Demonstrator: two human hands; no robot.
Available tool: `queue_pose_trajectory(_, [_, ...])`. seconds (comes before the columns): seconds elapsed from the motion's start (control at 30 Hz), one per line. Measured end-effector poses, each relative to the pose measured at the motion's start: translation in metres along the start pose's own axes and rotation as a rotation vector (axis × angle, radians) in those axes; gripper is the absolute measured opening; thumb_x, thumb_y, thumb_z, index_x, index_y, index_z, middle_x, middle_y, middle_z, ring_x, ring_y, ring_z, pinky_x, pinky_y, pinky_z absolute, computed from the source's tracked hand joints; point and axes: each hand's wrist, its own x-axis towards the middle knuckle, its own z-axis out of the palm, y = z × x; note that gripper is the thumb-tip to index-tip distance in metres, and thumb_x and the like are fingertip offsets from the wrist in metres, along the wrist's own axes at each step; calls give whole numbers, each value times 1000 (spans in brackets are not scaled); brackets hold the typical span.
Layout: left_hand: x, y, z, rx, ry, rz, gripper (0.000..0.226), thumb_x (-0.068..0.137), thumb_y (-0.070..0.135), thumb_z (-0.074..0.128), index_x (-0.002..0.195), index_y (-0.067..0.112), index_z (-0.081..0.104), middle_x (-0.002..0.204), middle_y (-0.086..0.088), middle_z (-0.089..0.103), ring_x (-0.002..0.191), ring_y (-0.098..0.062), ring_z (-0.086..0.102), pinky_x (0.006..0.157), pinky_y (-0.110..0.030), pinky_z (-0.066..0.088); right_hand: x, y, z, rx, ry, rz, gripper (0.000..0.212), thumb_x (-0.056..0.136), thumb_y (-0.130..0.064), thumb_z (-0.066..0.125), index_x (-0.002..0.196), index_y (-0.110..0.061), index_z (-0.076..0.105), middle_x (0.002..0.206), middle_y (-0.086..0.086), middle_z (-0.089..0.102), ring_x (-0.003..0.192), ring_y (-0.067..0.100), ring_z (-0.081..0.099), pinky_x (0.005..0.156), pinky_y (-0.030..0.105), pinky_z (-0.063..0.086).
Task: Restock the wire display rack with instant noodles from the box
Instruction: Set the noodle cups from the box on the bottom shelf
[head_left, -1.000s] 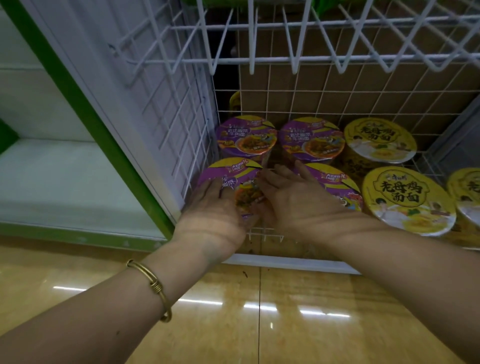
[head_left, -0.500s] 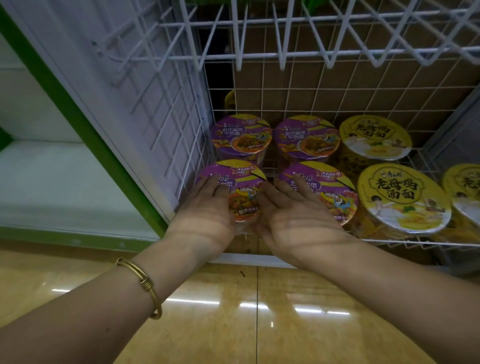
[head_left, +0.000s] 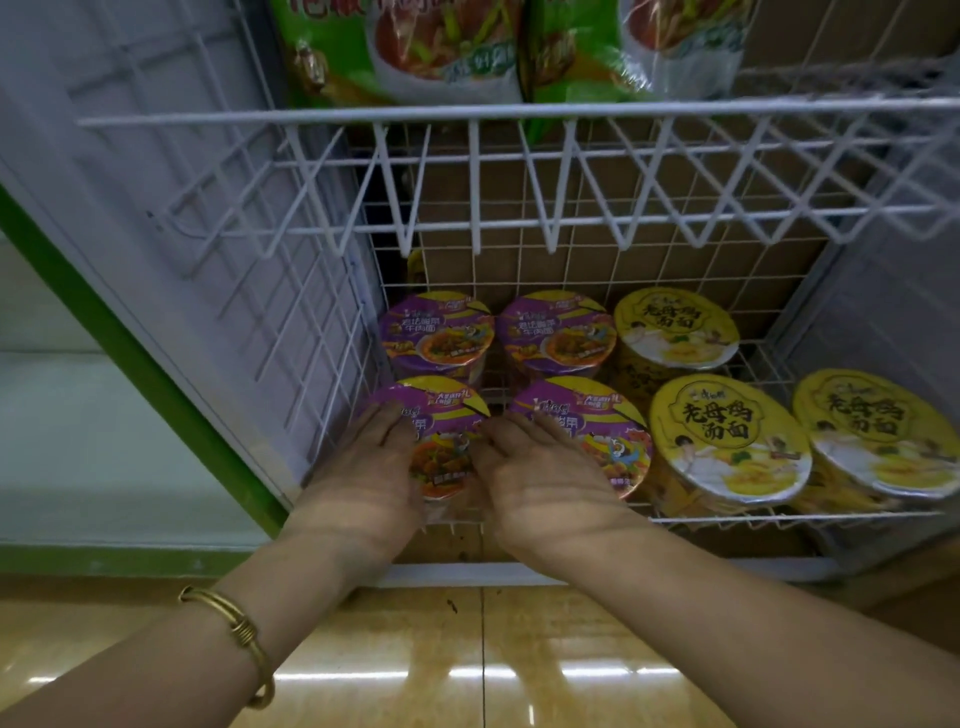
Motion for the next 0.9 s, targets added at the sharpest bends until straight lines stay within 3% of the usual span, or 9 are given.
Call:
queue_pose_trajectory(0.1, [-1,4,-8,-15,20,0,61,95,20,49,152,19,27,161,5,18,148,-14,14,121,-29,18,1,-1,-10,67,-87,-25,53,90,-34,61,140,-16,53,144,7,50,136,32,45,118,44,25])
queue_pose_trajectory(0.2, [-1,7,-14,-8,58,28,57,98,23,45,152,21,28,161,6,19,148,-15,17,120,-27,18,0,2,-19,80,-137,-7,60,100,-36,46,155,-18,27,160,5,25,149,29,20,122,39,10])
queue_pose_trajectory(0.43, [2,24,-26,51,70,56,56,101,44,38,152,27,24,163,8,11,149,-17,12,118,-32,20,0,14,-40,67,-175,51,72,98,-43,46,158,-19,14,162,2,19,150,26,16,121,39,11])
queue_pose_trajectory(0.67, [-21,38,-45,24,-15,82,59,97,45,43,150,24,28,157,4,26,142,-20,28,113,-31,31,-19,6,-77,109,-299,192,69,101,-41,41,158,-15,12,163,8,20,149,29,18,121,39,11])
queue_pose_trajectory(0.77, [-40,41,-62,29,-38,108,64,96,41,46,152,22,23,158,2,27,141,-24,31,114,-35,33,-31,-1,-96,94,-281,216,72,97,-38,47,157,-12,16,160,10,27,148,30,24,120,40,16])
queue_pose_trajectory(0.9, [-62,48,-87,32,-18,106,62,95,40,48,150,22,27,155,-1,32,135,-28,40,110,-39,38,-41,-12,-127,113,-281,228,69,101,-45,41,156,-12,17,161,11,25,148,31,22,121,41,16])
